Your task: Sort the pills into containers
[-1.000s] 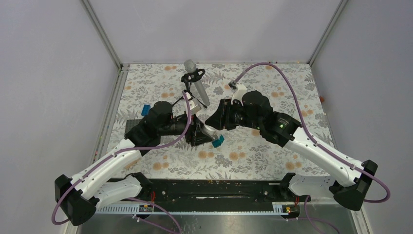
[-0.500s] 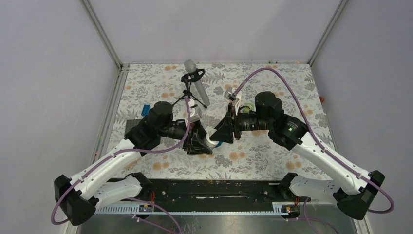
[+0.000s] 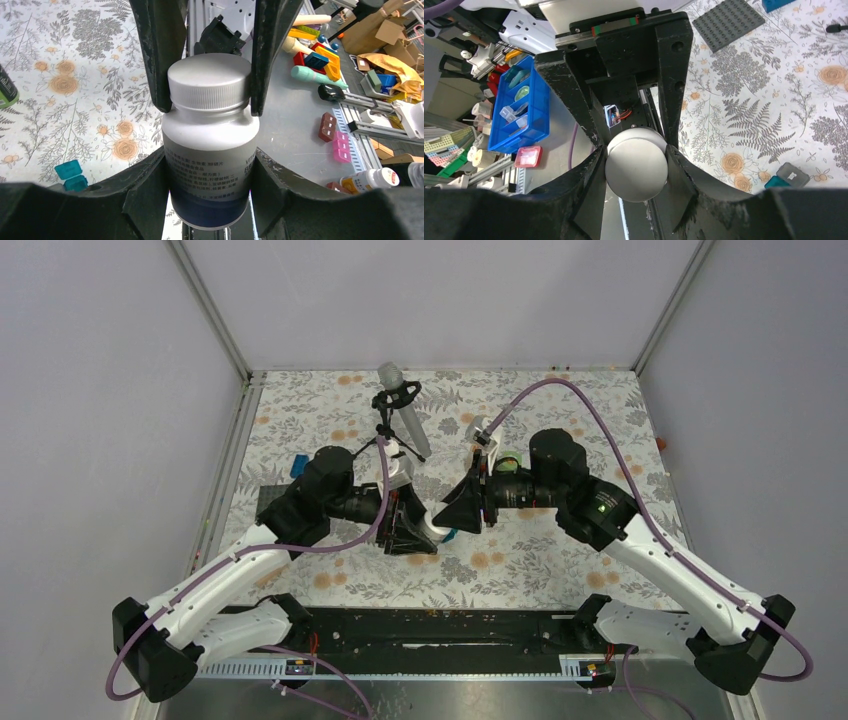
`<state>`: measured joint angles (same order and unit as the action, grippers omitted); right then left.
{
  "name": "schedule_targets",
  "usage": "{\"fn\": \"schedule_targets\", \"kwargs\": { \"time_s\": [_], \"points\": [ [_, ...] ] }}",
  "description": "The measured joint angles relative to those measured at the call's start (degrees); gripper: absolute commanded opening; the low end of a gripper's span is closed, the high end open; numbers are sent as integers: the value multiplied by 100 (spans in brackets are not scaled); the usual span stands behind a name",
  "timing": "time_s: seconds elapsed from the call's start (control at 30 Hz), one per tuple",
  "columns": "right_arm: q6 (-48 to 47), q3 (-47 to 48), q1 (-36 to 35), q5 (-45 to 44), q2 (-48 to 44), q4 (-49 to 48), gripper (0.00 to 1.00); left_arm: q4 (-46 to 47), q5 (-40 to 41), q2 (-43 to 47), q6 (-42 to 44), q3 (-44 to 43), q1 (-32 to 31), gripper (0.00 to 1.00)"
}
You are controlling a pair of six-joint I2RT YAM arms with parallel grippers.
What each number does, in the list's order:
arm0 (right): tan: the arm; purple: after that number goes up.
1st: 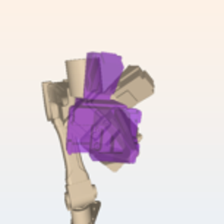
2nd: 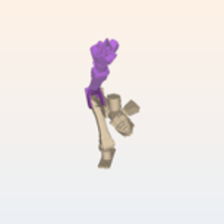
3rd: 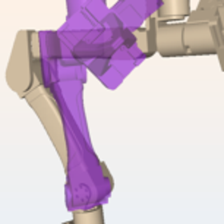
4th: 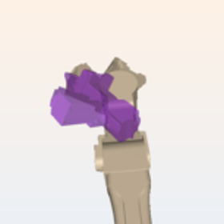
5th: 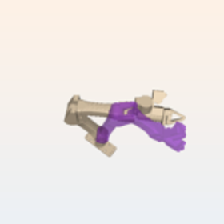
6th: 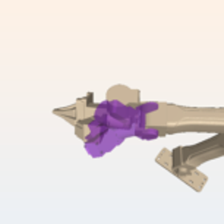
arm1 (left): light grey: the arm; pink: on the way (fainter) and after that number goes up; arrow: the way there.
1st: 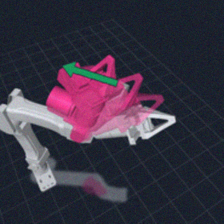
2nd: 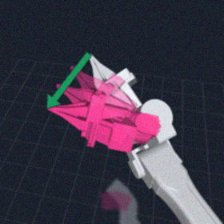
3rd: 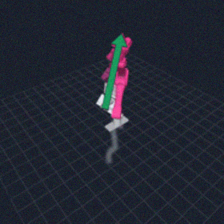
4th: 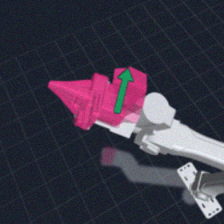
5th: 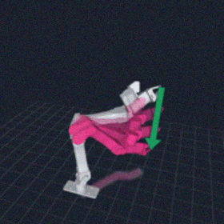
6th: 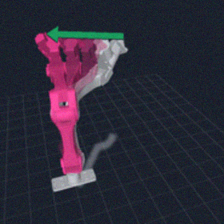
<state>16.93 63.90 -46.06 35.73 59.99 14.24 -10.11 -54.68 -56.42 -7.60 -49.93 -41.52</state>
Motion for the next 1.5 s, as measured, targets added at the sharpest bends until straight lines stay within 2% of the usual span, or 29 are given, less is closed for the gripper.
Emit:
{"fn": "schedule_targets", "kwargs": {
  "time_s": [0.4, 0.63, 1.0, 1.1, 1.27, 1.33, 1.4, 1.5],
  "points": [
    [-448, 0, 31, 551, -144, -243, 9, 452, -529, 0, -297, 11, 2, 0],
    [-713, 0, 175, 1058, -142, -354, 8, 564, -645, 0, -321, 11, 2, 0],
    [-903, 17, 660, 1858, 28, -466, 9, 232, -682, -267, -57, -299, 20, 0],
    [-835, 35, 669, 1871, 85, -468, 21, 190, -662, -267, -59, -299, 28, 0],
    [-350, 74, 702, 1434, 136, -472, 69, 306, -306, -251, -254, -286, 42, 0],
    [-116, 61, 739, 1110, 129, -546, 82, 424, -15, -245, -354, -254, 44, 0],
    [157, -15, 800, 767, 116, -761, 90, 459, 243, -245, -422, -221, 44, 0],
    [546, -142, 835, 365, 114, -994, 93, 470, 575, -254, -492, -199, 44, 0]
  ]
}}
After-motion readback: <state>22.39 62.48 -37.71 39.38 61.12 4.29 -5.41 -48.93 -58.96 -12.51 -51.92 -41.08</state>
